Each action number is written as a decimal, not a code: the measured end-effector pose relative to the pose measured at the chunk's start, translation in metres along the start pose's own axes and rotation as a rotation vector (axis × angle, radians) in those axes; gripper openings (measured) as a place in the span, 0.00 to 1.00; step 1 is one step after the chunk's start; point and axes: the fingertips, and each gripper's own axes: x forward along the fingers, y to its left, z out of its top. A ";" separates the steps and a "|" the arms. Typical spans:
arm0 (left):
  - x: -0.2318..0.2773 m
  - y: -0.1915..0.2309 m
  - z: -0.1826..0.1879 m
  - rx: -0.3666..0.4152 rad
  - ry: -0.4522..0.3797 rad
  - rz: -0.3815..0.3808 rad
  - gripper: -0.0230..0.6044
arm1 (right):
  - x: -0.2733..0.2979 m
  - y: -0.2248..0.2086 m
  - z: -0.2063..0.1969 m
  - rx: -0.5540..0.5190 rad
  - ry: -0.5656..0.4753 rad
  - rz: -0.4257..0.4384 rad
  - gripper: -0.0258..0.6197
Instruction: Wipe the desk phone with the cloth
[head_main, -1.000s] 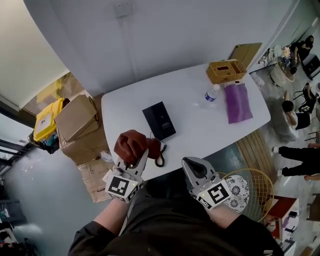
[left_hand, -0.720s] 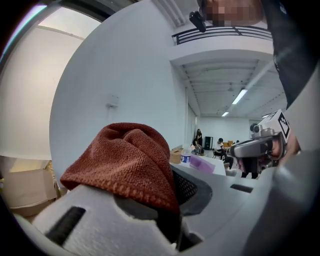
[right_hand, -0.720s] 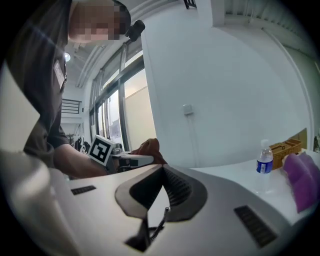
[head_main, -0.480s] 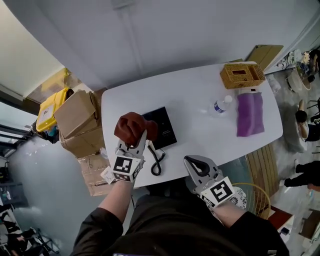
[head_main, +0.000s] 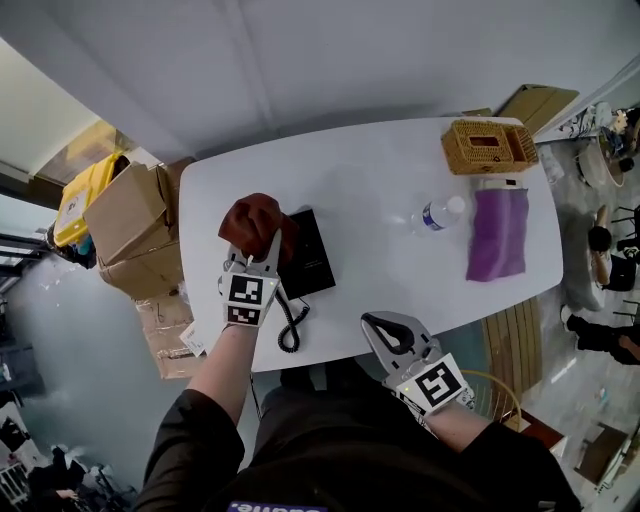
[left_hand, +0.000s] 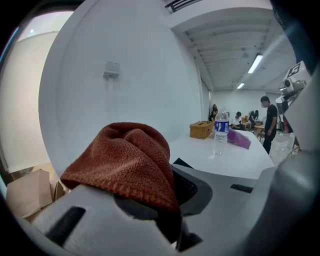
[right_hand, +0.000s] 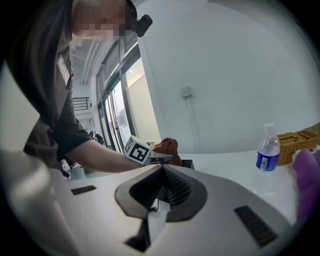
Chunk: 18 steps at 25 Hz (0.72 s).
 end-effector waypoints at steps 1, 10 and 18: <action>0.001 -0.003 -0.004 0.003 0.009 -0.002 0.13 | -0.001 0.000 -0.002 0.003 0.009 0.002 0.08; -0.011 -0.057 -0.042 -0.001 0.060 -0.058 0.13 | -0.010 -0.006 -0.017 0.024 0.031 -0.020 0.08; -0.035 -0.111 -0.088 -0.066 0.122 -0.141 0.13 | -0.010 0.004 -0.022 0.032 0.033 -0.025 0.08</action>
